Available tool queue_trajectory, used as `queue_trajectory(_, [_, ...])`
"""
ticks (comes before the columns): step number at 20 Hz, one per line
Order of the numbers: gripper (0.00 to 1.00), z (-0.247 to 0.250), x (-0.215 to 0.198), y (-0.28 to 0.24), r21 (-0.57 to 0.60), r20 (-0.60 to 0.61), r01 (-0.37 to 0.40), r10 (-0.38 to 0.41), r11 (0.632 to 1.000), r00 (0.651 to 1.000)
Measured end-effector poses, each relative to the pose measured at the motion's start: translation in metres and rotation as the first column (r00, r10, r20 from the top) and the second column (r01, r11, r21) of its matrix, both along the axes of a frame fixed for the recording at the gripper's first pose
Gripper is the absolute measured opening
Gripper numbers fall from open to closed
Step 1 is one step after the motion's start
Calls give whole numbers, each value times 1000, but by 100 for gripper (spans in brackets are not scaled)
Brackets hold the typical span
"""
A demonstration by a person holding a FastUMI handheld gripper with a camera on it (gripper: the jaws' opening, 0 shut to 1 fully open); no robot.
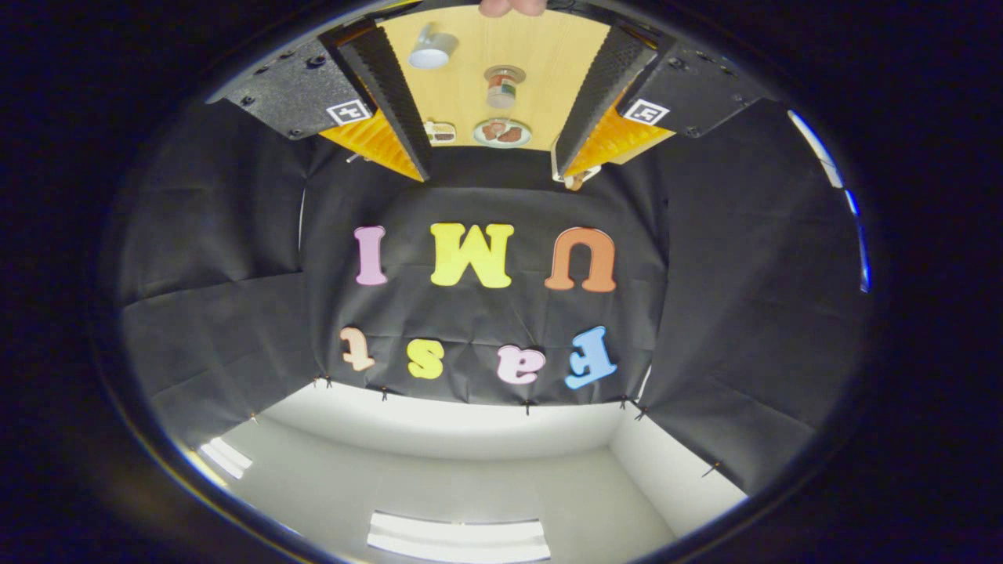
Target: Take the bottle from table, then pour the juice into the cup, finally place the bottle on the coaster
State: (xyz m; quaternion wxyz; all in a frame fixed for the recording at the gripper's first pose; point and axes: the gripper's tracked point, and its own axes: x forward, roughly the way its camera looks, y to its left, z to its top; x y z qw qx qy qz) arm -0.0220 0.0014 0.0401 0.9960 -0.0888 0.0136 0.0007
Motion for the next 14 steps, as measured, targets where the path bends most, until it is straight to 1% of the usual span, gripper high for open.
queue_trajectory(2, [100,-3,-2,0,-12,-11,8,-8,1000,1000])
queue_trajectory(7, [100,-6,-3,10,41,-23,-35,36,999,999])
queue_trajectory(14, [100,-7,0,6,57,-26,-26,27,998,999])
